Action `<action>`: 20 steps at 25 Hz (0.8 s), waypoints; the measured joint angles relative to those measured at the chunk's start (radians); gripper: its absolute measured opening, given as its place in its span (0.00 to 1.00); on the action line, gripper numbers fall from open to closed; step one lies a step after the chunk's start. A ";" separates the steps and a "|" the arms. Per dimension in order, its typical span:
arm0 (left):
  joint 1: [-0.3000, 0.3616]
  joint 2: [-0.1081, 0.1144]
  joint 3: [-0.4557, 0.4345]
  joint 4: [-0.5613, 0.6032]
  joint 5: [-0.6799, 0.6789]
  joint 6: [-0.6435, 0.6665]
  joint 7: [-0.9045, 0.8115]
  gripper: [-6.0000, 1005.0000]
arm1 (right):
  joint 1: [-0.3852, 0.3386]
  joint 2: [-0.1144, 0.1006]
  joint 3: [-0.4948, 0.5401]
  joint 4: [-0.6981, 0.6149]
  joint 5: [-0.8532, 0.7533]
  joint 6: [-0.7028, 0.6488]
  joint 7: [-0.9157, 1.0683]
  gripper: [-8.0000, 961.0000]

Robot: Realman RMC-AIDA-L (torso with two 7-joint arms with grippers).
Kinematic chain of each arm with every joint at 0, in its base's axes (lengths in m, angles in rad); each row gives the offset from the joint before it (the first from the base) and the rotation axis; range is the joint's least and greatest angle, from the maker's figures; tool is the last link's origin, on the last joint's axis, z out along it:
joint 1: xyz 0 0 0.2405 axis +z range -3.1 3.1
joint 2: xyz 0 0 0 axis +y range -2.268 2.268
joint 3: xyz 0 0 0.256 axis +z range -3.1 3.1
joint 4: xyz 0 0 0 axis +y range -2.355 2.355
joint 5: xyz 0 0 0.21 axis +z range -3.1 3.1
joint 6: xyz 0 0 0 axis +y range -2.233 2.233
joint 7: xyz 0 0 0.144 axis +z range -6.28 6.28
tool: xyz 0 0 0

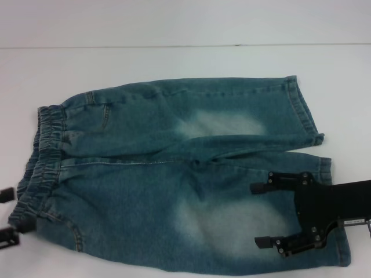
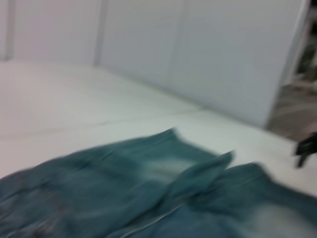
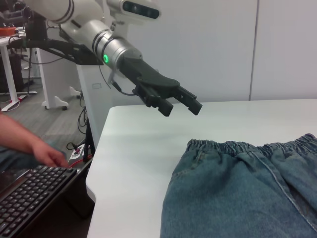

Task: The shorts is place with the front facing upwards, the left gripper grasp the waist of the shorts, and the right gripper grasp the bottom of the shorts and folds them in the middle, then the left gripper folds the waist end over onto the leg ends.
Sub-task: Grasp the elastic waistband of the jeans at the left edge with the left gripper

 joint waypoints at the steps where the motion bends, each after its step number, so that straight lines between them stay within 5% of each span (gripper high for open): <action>1: 0.000 -0.005 0.002 0.040 0.002 -0.019 -0.041 0.85 | 0.000 0.000 0.000 0.000 0.000 0.001 0.000 0.98; 10: -0.025 -0.059 0.088 0.325 0.184 -0.179 -0.366 0.85 | 0.001 0.000 0.002 -0.001 0.001 0.016 -0.004 0.98; 20: -0.063 -0.073 0.196 0.346 0.264 -0.181 -0.416 0.85 | 0.002 0.000 -0.003 0.001 0.001 0.027 -0.005 0.98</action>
